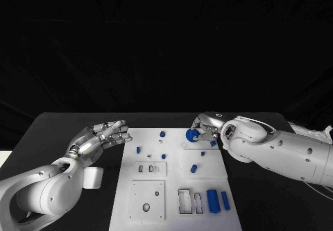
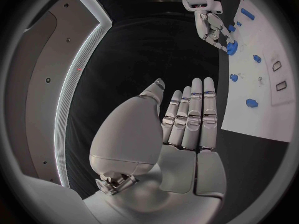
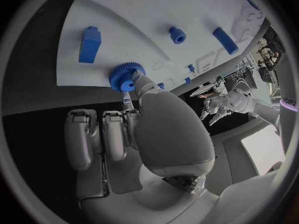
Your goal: Assemble the parts on the task board
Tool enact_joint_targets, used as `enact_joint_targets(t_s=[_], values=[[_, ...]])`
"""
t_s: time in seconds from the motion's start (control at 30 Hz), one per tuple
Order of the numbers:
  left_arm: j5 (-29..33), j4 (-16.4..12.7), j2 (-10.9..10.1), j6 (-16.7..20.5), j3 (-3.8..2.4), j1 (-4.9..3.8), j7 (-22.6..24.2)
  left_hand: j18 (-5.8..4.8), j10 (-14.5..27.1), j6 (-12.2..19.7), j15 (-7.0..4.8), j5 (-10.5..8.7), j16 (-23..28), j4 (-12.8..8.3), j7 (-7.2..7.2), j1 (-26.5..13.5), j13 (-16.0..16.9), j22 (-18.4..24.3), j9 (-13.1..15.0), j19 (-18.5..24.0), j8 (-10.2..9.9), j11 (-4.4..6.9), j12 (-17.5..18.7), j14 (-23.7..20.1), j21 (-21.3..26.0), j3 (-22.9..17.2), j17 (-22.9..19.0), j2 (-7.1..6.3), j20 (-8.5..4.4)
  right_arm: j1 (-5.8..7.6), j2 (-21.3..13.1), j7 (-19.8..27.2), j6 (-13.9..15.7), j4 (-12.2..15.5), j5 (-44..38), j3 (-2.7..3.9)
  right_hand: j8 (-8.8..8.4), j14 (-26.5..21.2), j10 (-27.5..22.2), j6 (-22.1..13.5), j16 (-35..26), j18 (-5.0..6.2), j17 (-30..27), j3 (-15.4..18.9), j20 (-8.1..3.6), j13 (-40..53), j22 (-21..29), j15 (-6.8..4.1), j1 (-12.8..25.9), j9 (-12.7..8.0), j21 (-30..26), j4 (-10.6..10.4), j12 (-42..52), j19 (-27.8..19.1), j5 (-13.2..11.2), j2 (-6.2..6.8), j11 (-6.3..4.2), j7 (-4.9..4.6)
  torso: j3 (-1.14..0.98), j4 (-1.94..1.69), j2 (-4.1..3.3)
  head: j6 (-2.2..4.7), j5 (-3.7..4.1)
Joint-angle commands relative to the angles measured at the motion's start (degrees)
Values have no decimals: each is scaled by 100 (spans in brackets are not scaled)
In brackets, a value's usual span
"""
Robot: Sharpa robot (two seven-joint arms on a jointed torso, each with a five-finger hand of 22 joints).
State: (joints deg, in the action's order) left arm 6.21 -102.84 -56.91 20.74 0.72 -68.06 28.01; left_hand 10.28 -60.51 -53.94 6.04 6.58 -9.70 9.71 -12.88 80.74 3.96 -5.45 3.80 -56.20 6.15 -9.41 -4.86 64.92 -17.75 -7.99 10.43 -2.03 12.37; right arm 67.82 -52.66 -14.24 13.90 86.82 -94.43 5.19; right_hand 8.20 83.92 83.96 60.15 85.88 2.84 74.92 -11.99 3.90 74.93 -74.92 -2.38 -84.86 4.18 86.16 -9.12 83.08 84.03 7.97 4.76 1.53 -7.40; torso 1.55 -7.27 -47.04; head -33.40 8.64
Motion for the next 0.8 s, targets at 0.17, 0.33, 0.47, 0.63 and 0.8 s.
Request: enact_joint_targets(t_s=[0.17, 0.33, 0.47, 0.63, 0.8], values=[[-6, 0, 21, -129, -4, -7, 19, 22, -15, -22, 49, -33, 19, -42, -29, -6, -3, 6, -4, 0, -34, -32, 35, -5, 19, -1, 5, 46, 25, -53, 5, 61, 265, 110, -366, -31, 59, 451, 332, 322, 48, -73, 650, -166, -51, 1010, -524, -55, 109, 146, 36, 21, 52, 84, 179, 2, -50, 154, 0, -8, 4, -9, 8], [-6, 10, 25, -131, -4, -7, 15, 22, -15, -22, 49, -33, 19, -42, -29, -6, -3, 6, -4, 0, -34, -32, 35, -5, 19, -1, 5, 46, 25, -48, -21, 22, 548, 420, -432, -28, 19, 455, 344, 325, 59, -79, 672, -234, -58, 1032, -553, -58, 320, 148, 47, -20, 67, 100, 248, 51, -55, 158, 0, -12, 5, 10, -16], [-6, 16, 30, -133, -4, -7, 14, 22, -15, -22, 49, -33, 19, -42, -29, -6, -3, 6, -4, 0, -34, -32, 35, -5, 19, -1, 5, 46, 25, -36, -15, -51, 615, 626, -537, -27, 0, 456, 348, 324, 61, -82, 677, -269, -59, 1040, -568, -58, 395, 149, 52, -35, 71, 109, 284, 66, -54, 158, -1, -15, 1, 14, -18], [-6, 18, 39, -137, -4, -6, 13, 22, -16, -23, 49, -33, 24, -45, -29, -4, -3, 8, -4, 0, -36, -32, 38, -6, 22, -2, 6, 49, 25, -27, 69, -143, 645, 861, -744, -27, -9, 458, 350, 326, 65, -86, 686, -294, -60, 1044, -584, -58, 433, 150, 58, -44, 74, 118, 297, 64, -54, 159, 0, -14, -2, 9, -36], [-6, 15, 44, -141, -4, -6, 10, 22, -16, -23, 49, -33, 24, -45, -29, -4, -3, 8, -4, 0, -36, -32, 38, -6, 22, -2, 6, 49, 25, -28, 244, -189, 642, 933, -910, -29, -11, 458, 349, 334, 65, -87, 686, -315, -60, 1043, -593, -59, 451, 152, 61, -46, 70, 123, 305, 56, -57, 162, 6, -7, 1, 3, -53]])
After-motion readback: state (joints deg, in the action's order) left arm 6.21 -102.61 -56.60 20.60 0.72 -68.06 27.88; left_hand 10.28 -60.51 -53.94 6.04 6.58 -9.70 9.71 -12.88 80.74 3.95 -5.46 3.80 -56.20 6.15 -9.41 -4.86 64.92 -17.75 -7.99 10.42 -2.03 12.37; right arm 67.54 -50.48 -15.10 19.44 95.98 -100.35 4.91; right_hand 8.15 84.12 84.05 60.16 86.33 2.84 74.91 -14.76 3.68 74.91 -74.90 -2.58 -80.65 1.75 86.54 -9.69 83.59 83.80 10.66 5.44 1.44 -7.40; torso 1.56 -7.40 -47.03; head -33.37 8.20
